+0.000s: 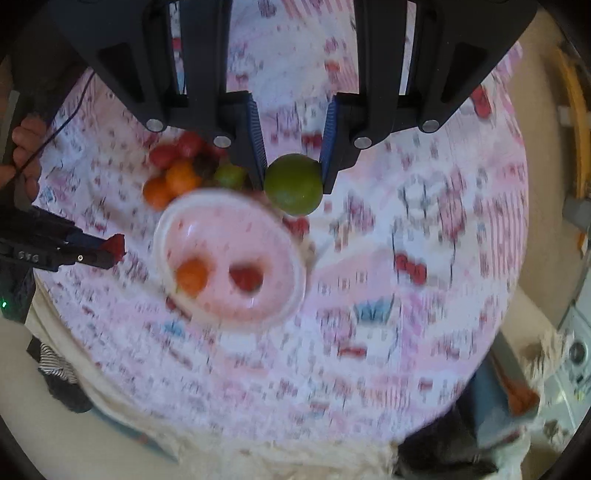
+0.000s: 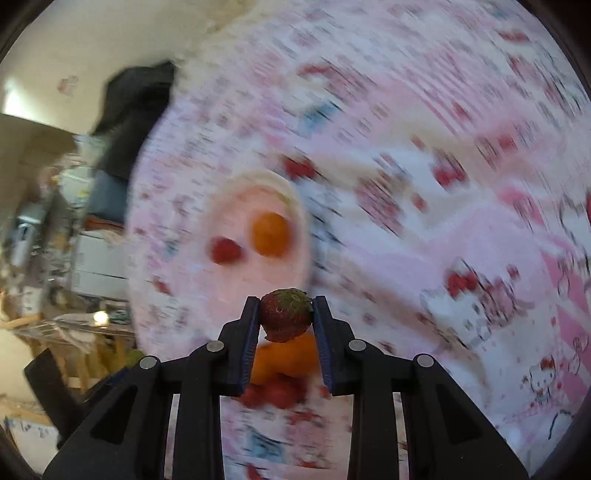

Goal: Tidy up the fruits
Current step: 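Carry the lime and strawberry over the plate and open both grippers, then lift both open grippers away from the plate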

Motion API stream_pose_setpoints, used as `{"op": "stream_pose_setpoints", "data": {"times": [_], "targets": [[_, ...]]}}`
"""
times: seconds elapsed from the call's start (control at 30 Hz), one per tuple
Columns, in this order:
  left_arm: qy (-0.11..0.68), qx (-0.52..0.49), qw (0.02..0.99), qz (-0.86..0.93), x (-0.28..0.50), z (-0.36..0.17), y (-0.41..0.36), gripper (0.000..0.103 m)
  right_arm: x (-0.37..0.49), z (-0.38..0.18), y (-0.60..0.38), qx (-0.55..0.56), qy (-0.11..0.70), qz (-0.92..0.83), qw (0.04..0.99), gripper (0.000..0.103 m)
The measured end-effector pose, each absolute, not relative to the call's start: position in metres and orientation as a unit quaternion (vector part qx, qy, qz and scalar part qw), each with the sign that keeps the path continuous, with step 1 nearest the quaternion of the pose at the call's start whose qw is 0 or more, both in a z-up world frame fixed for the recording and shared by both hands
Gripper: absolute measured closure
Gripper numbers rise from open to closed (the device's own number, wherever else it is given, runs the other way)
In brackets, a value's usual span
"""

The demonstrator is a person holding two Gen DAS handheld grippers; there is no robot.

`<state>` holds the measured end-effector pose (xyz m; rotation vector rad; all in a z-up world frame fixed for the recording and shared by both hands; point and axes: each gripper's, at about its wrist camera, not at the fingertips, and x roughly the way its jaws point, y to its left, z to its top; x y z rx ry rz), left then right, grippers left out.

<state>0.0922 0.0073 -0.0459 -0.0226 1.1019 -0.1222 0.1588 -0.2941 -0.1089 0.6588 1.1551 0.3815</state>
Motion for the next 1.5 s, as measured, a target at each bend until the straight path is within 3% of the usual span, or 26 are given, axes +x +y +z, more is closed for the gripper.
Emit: {"op": "stream_pose_setpoints", "data": {"times": [0.27, 0.6, 1.07, 1.1, 1.13, 1.17, 1.2, 1.23, 1.5], "targets": [[0.526, 0.019, 0.847, -0.075, 0.144, -0.058, -0.016, 0.079, 0.201, -0.072, -0.258, 0.273, 0.499, 0.231, 0.79, 0.073], [0.579, 0.011, 0.805, -0.128, 0.184, -0.117, -0.045, 0.079, 0.263, -0.126, -0.224, 0.248, 0.553, 0.228, 0.762, 0.073], [0.596, 0.007, 0.793, -0.129, 0.191, -0.133, -0.046, 0.076, 0.272, -0.142, -0.222, 0.246, 0.566, 0.221, 0.755, 0.07], [0.598, 0.006, 0.791, -0.13, 0.191, -0.133, -0.046, 0.067, 0.272, -0.142, -0.221, 0.246, 0.566, 0.223, 0.755, 0.068], [0.599, 0.004, 0.79, -0.131, 0.192, -0.133, -0.045, 0.049, 0.273, -0.142, -0.221, 0.248, 0.567, 0.222, 0.754, 0.062], [0.597, 0.003, 0.792, -0.129, 0.193, -0.133, -0.045, 0.04, 0.273, -0.141, -0.221, 0.255, 0.564, 0.226, 0.752, 0.055], [0.589, -0.001, 0.797, -0.13, 0.191, -0.129, -0.044, 0.031, 0.273, -0.14, -0.221, 0.26, 0.562, 0.23, 0.751, 0.042], [0.58, -0.006, 0.804, -0.133, 0.19, -0.125, -0.044, 0.03, 0.273, -0.137, -0.221, 0.259, 0.559, 0.231, 0.753, 0.034], [0.562, -0.008, 0.817, -0.132, 0.185, -0.107, -0.043, 0.029, 0.267, -0.104, -0.233, 0.251, 0.526, 0.232, 0.778, 0.034]]}}
